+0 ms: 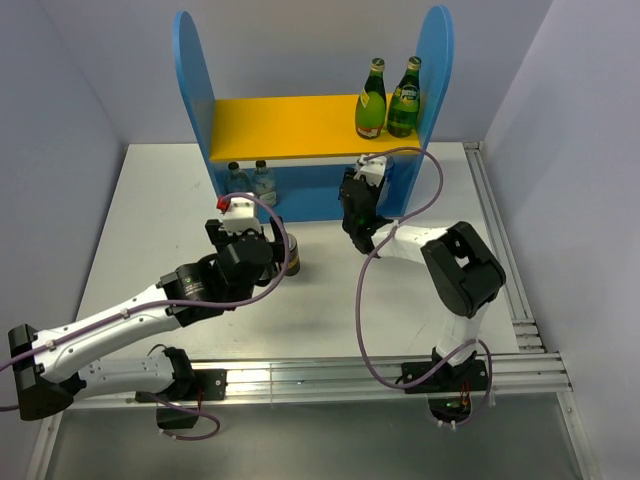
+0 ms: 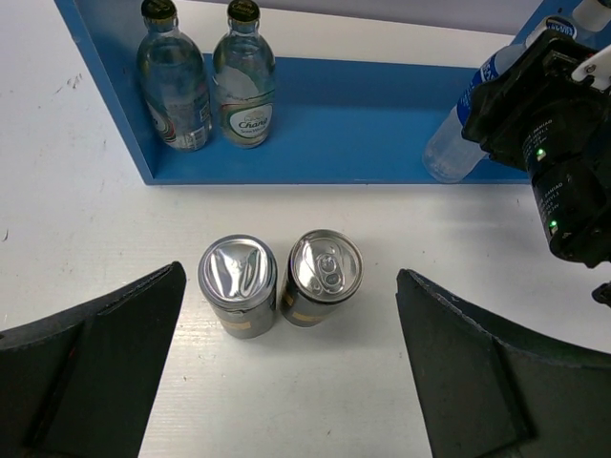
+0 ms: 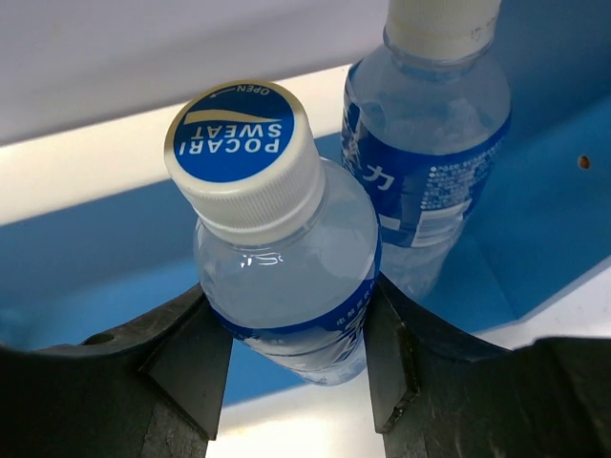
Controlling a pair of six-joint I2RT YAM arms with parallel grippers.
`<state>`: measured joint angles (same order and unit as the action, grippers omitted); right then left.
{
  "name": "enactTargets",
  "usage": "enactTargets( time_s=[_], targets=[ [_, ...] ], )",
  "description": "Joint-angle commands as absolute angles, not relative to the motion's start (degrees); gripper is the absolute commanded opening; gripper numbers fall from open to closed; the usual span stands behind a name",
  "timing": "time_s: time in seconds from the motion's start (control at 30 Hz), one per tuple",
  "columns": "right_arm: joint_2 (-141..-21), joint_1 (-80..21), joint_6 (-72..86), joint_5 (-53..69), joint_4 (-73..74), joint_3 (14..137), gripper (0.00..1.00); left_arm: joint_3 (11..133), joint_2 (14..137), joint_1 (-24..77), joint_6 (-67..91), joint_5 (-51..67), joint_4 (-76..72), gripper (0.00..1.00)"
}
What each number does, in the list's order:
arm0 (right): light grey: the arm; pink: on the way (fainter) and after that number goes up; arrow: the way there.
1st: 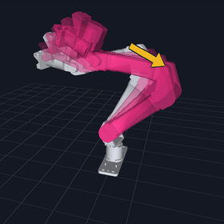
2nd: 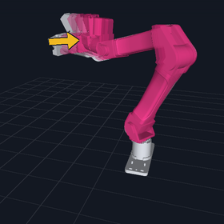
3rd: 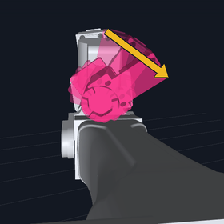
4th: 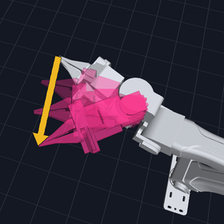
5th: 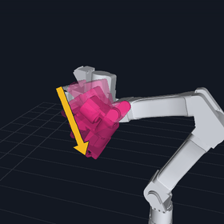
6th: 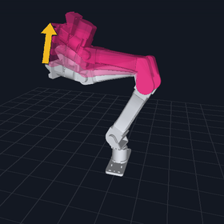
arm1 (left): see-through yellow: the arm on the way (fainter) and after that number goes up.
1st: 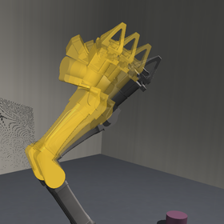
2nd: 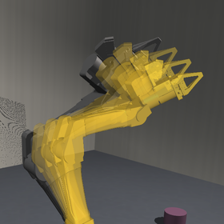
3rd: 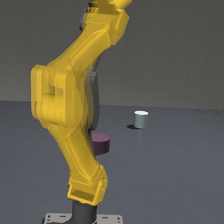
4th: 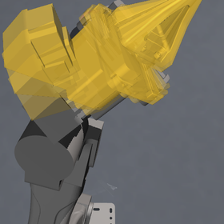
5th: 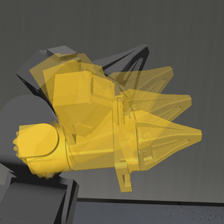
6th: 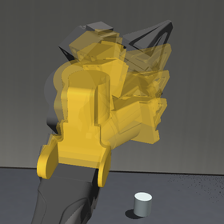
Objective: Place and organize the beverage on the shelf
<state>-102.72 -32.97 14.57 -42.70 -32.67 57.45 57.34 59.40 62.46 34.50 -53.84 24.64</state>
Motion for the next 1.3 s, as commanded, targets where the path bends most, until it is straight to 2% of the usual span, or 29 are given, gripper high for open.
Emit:
enactTargets(
  time_s=[0.0,0.27,0.3,0.37,0.4,0.57,0.77,0.9,1.03,1.27],
  targets=[
    [-103.5,-32.6,15.4,-46.1,-43.2,61.3,0.0,57.7,59.8,62.8,33.5,-54.3,23.2,0.99],
    [-106.3,-32.3,16.3,-47.7,-40.9,64.5,0.02,58.1,60.9,62.8,33.4,-54.6,23.5,0.99],
    [-106.2,-32.3,16.3,-47.8,-40.3,64.6,0.31,58.1,61.0,62.8,33.5,-54.7,23.4,0.99],
    [-105.2,-32.3,16.3,-47.6,-40.1,64.2,0.69,57.9,60.6,62.8,33.5,-54.5,23.3,0.99],
    [-104.8,-32.3,16.3,-47.5,-40.2,63.4,0.99,57.8,60.6,62.8,33.4,-54.5,23.2,0.99],
    [-100.5,-32.6,17.4,-46.3,-38.1,60.8,1.0,58.0,60.7,62.8,33.5,-54.5,23.4,0.99],
    [-92.2,-36.3,18.2,-47.5,-37.0,52.0,1.0,57.7,60.1,62.8,33.9,-54.9,23.8,0.99],
    [-85.2,-42.2,21.0,-52.9,-32.6,46.3,1.0,57.0,59.5,62.8,35.9,-55.3,25.3,0.99],
    [-75.8,-52.9,25.7,-57.6,-26.4,40.7,1.0,52.7,57.7,62.7,41.1,-53.7,26.5,0.99],
    [-62.2,-67.3,38.0,-65.9,-6.8,34.5,1.0,36.0,53.8,62.8,50.4,-49.7,20.5,0.99]
  ],
)
